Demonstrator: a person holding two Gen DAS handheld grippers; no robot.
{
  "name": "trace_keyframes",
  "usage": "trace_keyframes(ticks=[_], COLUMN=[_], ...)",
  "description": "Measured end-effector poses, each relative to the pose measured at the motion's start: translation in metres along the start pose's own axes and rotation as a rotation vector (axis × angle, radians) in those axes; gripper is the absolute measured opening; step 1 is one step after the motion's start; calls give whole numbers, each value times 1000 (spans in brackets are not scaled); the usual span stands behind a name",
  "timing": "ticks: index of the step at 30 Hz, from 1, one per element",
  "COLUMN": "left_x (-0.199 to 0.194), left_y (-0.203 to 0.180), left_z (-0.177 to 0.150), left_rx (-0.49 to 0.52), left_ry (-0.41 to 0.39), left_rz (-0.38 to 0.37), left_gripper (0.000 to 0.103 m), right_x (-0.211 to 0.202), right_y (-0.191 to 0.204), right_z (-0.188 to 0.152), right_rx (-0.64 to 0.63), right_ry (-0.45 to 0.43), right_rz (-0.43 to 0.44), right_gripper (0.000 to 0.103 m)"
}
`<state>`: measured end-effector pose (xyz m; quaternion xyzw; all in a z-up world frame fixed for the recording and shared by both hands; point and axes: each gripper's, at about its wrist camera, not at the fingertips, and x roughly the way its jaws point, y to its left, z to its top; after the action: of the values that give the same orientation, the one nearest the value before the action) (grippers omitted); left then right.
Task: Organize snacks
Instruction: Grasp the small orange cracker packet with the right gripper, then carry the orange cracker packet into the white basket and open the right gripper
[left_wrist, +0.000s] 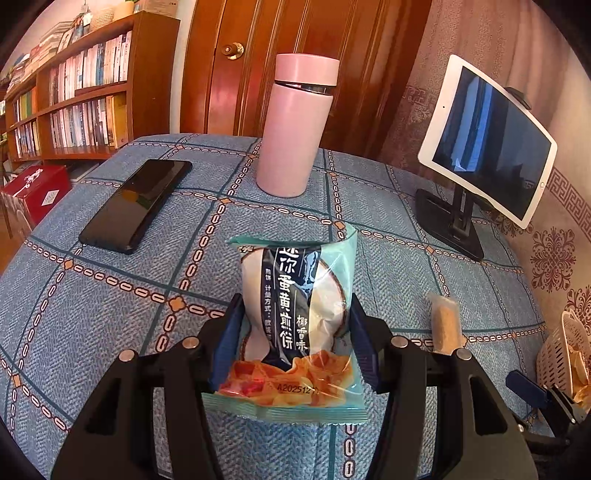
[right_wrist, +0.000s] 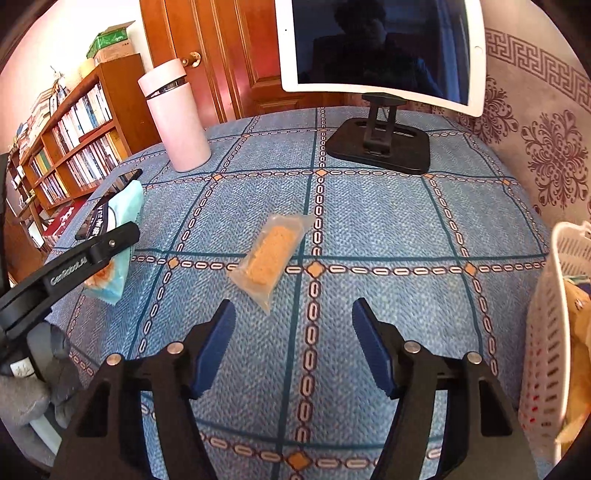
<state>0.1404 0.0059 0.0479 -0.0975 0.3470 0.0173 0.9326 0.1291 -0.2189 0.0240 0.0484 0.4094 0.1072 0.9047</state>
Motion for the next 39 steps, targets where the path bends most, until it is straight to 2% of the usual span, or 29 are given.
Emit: trace_keyframes(ticks=[11, 16, 17, 18, 21, 39], left_x=[3, 2, 2, 2, 1, 0], left_y=[2, 4, 5, 5, 6, 10], left_z=[-1, 0, 0, 0, 0, 2], left_rx=[-1, -17, -17, -18, -23, -50], left_ry=[-8, -6, -6, -7, -11, -16], left_rz=[15, 12, 11, 10, 10, 8], left_gripper=[56, 56, 56, 56, 56, 56], right_x=[39, 42, 41, 40, 37, -18], right_y=[22, 27, 28, 29, 33, 23], right_z=[24, 26, 25, 25, 21, -6], right_rx=[-58, -86, -93, -101, -122, -46], right_ry=[13, 12, 9, 6, -3, -63], right_rz=[-52, -101, -104, -109, -124, -44], right_gripper=[62, 53, 48, 43, 37, 36])
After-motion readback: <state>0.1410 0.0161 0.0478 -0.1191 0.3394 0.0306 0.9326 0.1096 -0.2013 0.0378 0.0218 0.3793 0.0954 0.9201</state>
